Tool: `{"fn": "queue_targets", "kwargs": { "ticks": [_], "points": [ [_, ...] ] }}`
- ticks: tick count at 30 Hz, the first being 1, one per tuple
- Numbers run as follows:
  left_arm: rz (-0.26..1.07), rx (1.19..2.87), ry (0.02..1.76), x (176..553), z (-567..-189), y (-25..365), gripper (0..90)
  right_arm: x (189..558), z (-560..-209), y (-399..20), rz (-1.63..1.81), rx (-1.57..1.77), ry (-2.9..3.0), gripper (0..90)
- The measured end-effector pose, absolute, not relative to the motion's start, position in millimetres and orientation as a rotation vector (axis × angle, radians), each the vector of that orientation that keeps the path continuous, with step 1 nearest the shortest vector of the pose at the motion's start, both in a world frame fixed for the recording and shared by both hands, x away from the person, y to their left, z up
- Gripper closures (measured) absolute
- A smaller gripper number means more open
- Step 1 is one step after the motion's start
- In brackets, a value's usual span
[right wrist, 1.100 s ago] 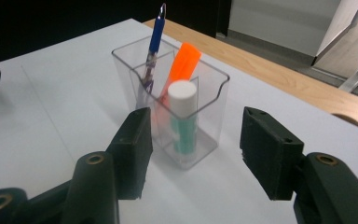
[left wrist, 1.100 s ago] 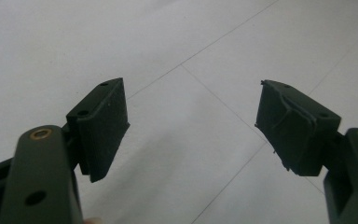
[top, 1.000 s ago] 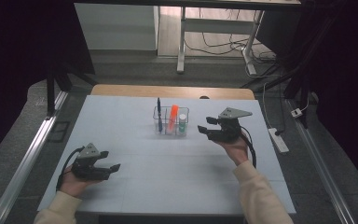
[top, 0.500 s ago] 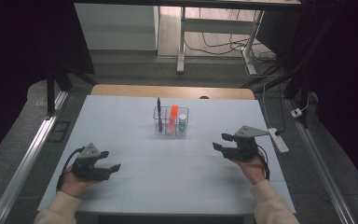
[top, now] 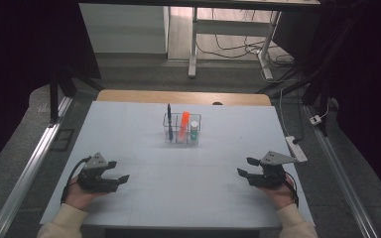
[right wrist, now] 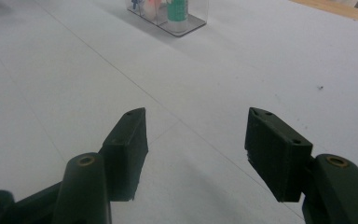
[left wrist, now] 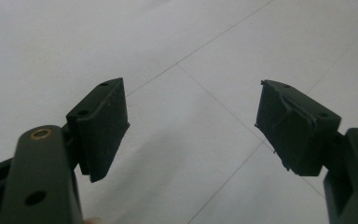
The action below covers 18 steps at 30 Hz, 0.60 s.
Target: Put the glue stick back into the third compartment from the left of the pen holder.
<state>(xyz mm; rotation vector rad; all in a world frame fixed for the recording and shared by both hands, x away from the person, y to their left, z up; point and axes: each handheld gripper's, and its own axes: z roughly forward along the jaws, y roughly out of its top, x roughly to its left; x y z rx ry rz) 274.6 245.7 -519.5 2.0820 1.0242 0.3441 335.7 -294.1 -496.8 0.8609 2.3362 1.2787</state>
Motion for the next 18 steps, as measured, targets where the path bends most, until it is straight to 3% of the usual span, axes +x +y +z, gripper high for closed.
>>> {"fn": "queue_targets", "kwargs": {
  "ticks": [18],
  "points": [
    [0.343, 2.071, 1.029, 274.4, -519.1, 247.1, 24.5, 336.6, -499.9, -290.5, 1.232, 0.830, 2.358, 38.7]
  ]
}}
